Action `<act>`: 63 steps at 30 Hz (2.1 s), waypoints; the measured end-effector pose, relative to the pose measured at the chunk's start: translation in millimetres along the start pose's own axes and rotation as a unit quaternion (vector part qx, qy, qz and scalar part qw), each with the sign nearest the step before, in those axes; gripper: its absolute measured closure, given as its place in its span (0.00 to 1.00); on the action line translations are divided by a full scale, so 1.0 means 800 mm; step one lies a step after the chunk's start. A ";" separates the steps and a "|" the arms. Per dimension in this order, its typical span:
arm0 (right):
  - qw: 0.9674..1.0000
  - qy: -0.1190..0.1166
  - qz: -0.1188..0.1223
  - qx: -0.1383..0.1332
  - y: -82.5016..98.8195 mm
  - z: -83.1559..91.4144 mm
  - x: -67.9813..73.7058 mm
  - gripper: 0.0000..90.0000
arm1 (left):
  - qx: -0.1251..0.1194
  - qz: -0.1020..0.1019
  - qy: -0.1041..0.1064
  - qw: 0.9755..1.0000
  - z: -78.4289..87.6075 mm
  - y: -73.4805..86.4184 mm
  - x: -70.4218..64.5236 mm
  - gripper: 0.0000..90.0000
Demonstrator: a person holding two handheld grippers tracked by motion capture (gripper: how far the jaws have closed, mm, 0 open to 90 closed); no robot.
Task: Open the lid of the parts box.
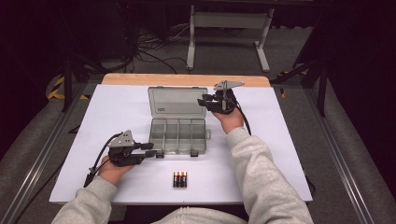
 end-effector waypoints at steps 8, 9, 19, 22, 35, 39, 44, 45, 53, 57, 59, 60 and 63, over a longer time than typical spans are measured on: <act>1.000 0.010 -0.020 0.019 0.014 -0.013 -0.014 0.70 | -0.001 0.003 0.000 1.000 0.000 0.000 -0.001 0.71; 0.999 0.011 -0.022 0.022 0.016 -0.014 -0.016 0.69 | -0.001 0.005 0.000 1.000 0.000 0.000 -0.001 0.71; 0.998 -0.003 -0.050 0.029 0.030 -0.023 -0.023 0.69 | -0.002 0.004 0.001 1.000 0.000 0.000 -0.001 0.71; 0.998 0.000 -0.050 0.036 0.034 -0.026 -0.026 0.69 | -0.002 0.004 0.001 1.000 0.000 0.000 -0.001 0.71; 0.996 -0.009 -0.072 0.059 0.052 -0.037 -0.027 0.62 | -0.002 0.008 0.003 1.000 0.000 0.000 -0.001 0.70; 0.995 -0.013 -0.072 0.071 0.058 -0.041 -0.026 0.57 | -0.001 0.009 0.003 1.000 0.000 0.000 -0.001 0.70; 0.994 -0.016 -0.074 0.076 0.061 -0.044 -0.025 0.55 | -0.001 0.007 0.003 1.000 0.000 0.000 -0.001 0.70; 0.994 -0.016 -0.074 0.076 0.062 -0.044 -0.025 0.54 | -0.001 0.007 0.003 1.000 0.000 0.000 -0.001 0.70; 0.993 -0.022 -0.076 0.087 0.068 -0.048 -0.023 0.49 | -0.003 0.010 0.006 1.000 -0.001 0.000 -0.003 0.69; 0.993 -0.025 -0.080 0.089 0.070 -0.050 -0.023 0.47 | -0.002 0.011 0.005 1.000 -0.001 0.000 -0.003 0.69; 0.992 -0.028 -0.084 0.089 0.072 -0.051 -0.023 0.46 | -0.002 0.010 0.005 1.000 -0.001 0.000 -0.003 0.69; 0.992 -0.029 -0.086 0.090 0.072 -0.051 -0.023 0.46 | -0.002 0.010 0.005 1.000 -0.001 0.000 -0.003 0.69; 0.991 -0.030 -0.088 0.092 0.073 -0.051 -0.023 0.44 | -0.002 0.010 0.006 1.000 -0.001 0.000 -0.003 0.69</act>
Point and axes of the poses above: each handheld gripper's, and its own axes: z roughly backward along the jaws, y roughly out of its underside, x roughly to its left, the point moved 10 cm from there along -z, roughly forward along the jaws, and after that the axes turned 2 degrees about -x, right-handed, at the moved point
